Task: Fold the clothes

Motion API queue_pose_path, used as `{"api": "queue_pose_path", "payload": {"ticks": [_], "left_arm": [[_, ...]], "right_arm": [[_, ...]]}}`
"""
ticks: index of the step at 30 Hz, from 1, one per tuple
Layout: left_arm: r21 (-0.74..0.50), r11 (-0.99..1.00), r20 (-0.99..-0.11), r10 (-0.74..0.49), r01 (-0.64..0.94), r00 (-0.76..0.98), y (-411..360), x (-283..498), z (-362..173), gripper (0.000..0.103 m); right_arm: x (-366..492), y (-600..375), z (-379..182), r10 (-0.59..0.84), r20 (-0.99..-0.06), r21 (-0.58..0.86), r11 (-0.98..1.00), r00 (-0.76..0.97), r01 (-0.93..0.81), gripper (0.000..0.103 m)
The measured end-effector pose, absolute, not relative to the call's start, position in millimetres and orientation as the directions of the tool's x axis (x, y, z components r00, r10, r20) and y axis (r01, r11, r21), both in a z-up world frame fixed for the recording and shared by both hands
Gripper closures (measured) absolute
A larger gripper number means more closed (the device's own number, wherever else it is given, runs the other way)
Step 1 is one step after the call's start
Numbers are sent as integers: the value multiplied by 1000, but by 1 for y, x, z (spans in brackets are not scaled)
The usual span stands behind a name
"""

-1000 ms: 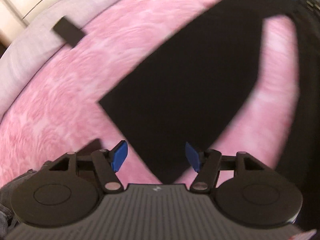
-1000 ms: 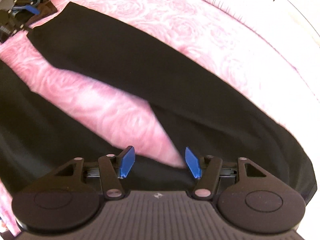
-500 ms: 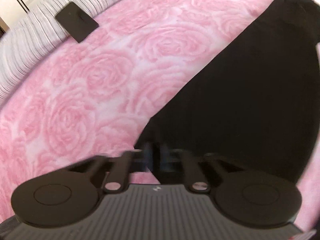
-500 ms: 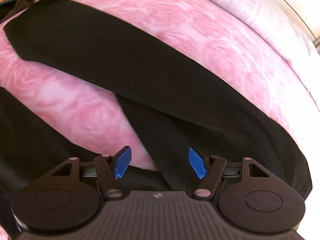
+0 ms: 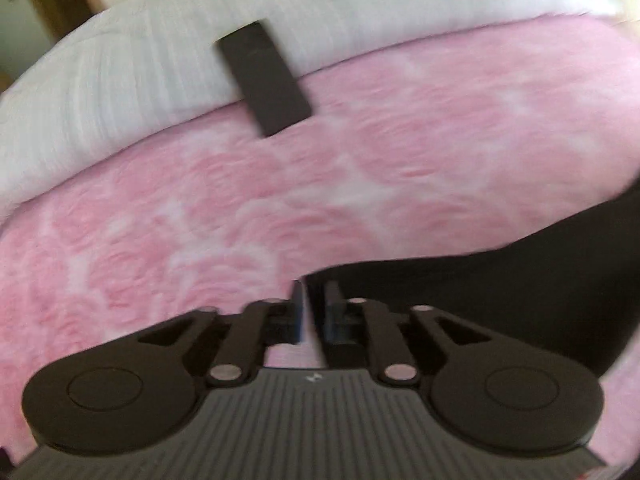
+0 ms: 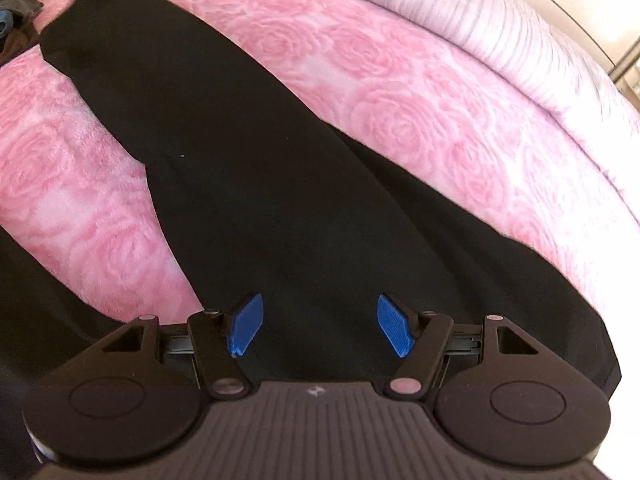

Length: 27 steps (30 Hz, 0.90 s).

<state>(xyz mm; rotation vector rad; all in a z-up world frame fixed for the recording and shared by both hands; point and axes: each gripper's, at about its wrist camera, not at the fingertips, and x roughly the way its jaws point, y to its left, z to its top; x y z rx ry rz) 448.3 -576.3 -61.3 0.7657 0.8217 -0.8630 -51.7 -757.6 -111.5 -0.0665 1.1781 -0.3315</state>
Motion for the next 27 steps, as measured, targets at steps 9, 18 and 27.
{"api": "queue_pose_path", "payload": {"ticks": [9, 18, 27], "left_arm": [[351, 231, -818, -396, 907, 417, -532, 386, -73, 48], [575, -440, -801, -475, 690, 364, -467, 281, -150, 39], [540, -404, -818, -458, 738, 348, -476, 318, -144, 79]], "right_arm": [[-28, -714, -124, -199, -902, -201, 979, 382, 37, 37], [1, -676, -154, -216, -911, -293, 939, 351, -182, 48], [15, -670, -160, -265, -906, -338, 922, 330, -187, 64]]}}
